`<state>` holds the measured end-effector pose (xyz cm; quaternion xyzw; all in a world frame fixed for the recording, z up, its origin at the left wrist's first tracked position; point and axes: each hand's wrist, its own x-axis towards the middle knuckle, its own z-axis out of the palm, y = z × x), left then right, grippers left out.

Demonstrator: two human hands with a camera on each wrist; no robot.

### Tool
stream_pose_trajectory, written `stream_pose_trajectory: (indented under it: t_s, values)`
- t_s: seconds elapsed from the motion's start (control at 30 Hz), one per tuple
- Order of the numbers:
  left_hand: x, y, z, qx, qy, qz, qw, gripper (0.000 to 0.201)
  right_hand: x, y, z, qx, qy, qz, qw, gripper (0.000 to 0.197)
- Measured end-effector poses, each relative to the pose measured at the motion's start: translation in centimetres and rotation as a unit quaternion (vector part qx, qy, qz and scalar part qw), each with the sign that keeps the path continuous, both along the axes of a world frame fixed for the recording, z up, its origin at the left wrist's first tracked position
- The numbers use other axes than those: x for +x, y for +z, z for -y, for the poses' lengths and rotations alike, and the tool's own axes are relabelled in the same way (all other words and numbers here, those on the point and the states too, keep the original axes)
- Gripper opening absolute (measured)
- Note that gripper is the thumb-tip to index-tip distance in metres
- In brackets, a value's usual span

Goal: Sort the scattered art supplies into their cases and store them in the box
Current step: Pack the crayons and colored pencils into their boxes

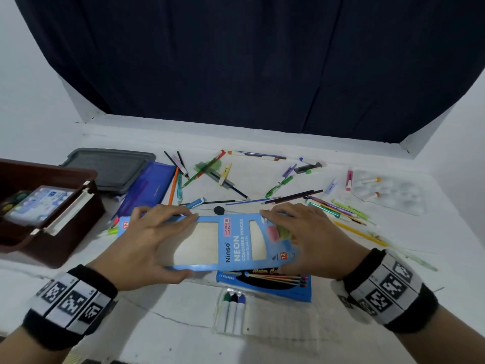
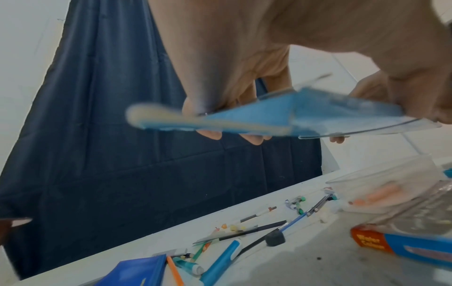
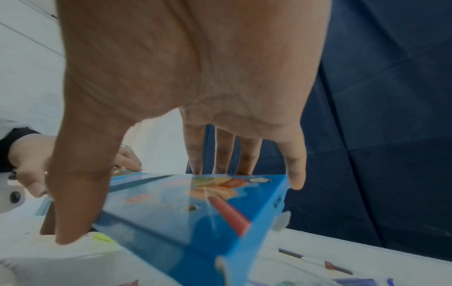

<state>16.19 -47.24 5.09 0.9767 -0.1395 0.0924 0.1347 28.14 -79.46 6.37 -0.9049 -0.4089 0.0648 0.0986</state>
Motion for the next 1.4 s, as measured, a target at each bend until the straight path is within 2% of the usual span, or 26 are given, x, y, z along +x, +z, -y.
stream_pose_trajectory:
  t_s: [0.2,0.43,0.53,0.67,0.77,0.87,1.0,1.1,1.2,1.23,1.3,1.33,1.4]
  values:
    - [-0.3,-1.0,1.3,-0.005,-0.011,-0.013,1.0,0.102,-1.6,-0.4,-1.8,-0.021,0.037,-0.01,0.999,0.1]
    - [-1.6,-2.3,0.2,-0.042,0.0,-0.036,0.998,0.101,-3.2,-0.4,-3.6,-0.055,0.043,-0.013,0.997,0.101]
    - [-2.4,-2.6,-1.6,-0.054,0.036,-0.023,0.998,0.107,-3.7,-0.4,-4.5,-0.046,0.035,-0.016,0.998,0.102]
    - [-3.1,-2.8,-4.7,-0.003,0.097,-0.061,0.993,0.122,-4.3,-0.4,-5.8,-0.068,0.042,0.002,0.997,0.104]
    - [-3.2,-3.1,-6.0,0.015,0.094,-0.087,0.992,0.121,-4.5,-0.5,-7.1,-0.074,0.043,0.006,0.996,0.102]
    - [-2.8,-3.3,-6.3,-0.005,0.078,-0.071,0.994,0.116,-4.8,-0.8,-8.8,-0.074,0.04,0.003,0.996,0.1]
    - [-2.0,-4.1,-6.9,-0.033,0.063,-0.032,0.997,0.106,-5.1,-1.3,-10.4,-0.067,0.016,0.002,0.998,0.099]
    - [-1.7,-4.2,-7.6,-0.084,0.1,0.016,0.991,0.092,-5.6,-1.6,-11.1,-0.03,-0.031,-0.008,0.999,0.093]
    - [-1.5,-4.3,-8.0,-0.236,0.134,0.033,0.962,0.077,-6.5,-2.3,-11.4,0.053,-0.087,-0.065,0.993,0.087]
    - [-1.3,-4.3,-8.0,-0.304,0.141,0.017,0.942,0.072,-6.8,-2.6,-11.7,0.077,-0.103,-0.083,0.988,0.085]
    - [-0.6,-4.2,-7.4,-0.449,0.14,-0.035,0.882,0.061,-7.4,-3.1,-12.3,0.109,-0.127,-0.109,0.98,0.085]
    - [-0.2,-4.2,-6.9,-0.497,0.131,-0.057,0.856,0.055,-7.7,-3.3,-12.7,0.116,-0.137,-0.125,0.976,0.085]
    - [0.7,-4.0,-6.2,-0.527,0.112,-0.068,0.84,0.044,-8.1,-3.7,-13.5,0.124,-0.148,-0.151,0.97,0.085]
